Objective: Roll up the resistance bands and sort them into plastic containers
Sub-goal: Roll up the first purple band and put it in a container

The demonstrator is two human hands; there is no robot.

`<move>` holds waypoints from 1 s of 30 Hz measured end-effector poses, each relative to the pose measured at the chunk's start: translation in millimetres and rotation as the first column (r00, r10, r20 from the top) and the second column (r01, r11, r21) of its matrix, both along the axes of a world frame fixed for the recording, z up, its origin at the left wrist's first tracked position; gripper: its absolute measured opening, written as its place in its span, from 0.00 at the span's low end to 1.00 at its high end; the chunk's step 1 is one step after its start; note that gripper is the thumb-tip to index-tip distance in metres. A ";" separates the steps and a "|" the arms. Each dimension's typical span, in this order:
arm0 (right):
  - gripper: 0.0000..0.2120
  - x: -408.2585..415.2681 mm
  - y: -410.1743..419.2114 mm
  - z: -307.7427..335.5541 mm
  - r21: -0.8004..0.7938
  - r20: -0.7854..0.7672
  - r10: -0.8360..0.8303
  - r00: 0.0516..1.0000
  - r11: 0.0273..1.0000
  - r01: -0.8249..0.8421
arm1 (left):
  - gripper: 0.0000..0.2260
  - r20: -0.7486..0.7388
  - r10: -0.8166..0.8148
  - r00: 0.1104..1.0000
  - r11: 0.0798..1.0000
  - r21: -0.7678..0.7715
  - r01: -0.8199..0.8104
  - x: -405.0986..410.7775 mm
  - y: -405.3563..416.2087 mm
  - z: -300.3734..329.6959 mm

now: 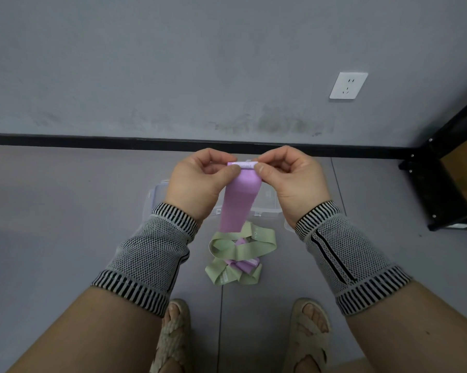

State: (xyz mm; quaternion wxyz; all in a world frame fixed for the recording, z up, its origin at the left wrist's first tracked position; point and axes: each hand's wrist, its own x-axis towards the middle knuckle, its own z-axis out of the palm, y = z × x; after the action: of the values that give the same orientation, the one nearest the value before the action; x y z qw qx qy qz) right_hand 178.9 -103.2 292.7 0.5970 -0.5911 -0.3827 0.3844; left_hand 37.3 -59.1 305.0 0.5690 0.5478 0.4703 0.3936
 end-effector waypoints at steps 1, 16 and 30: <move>0.09 -0.2 -0.1 -0.2 -0.002 -0.021 0.001 1.000 1.000 -0.001 | 0.05 -0.004 0.004 1.000 1.000 0.004 -0.004 -0.1 0.4 -0.8; 0.11 -0.3 -1.4 1.7 -0.037 0.010 0.046 0.999 0.998 -0.046 | 0.07 -0.035 0.043 0.998 0.999 -0.001 -0.043 -0.4 3.3 -5.2; 0.06 1.2 0.3 -0.4 -0.145 -0.028 0.050 0.998 0.988 -0.054 | 0.06 -0.161 -0.011 0.987 0.997 0.069 0.023 0.5 -0.8 -3.6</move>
State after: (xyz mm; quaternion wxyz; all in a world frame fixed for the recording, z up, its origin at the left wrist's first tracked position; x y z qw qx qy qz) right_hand 180.1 -102.8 292.3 0.5467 -0.6181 -0.3618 0.4338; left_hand 37.8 -59.9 301.4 0.5131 0.6014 0.4955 0.3598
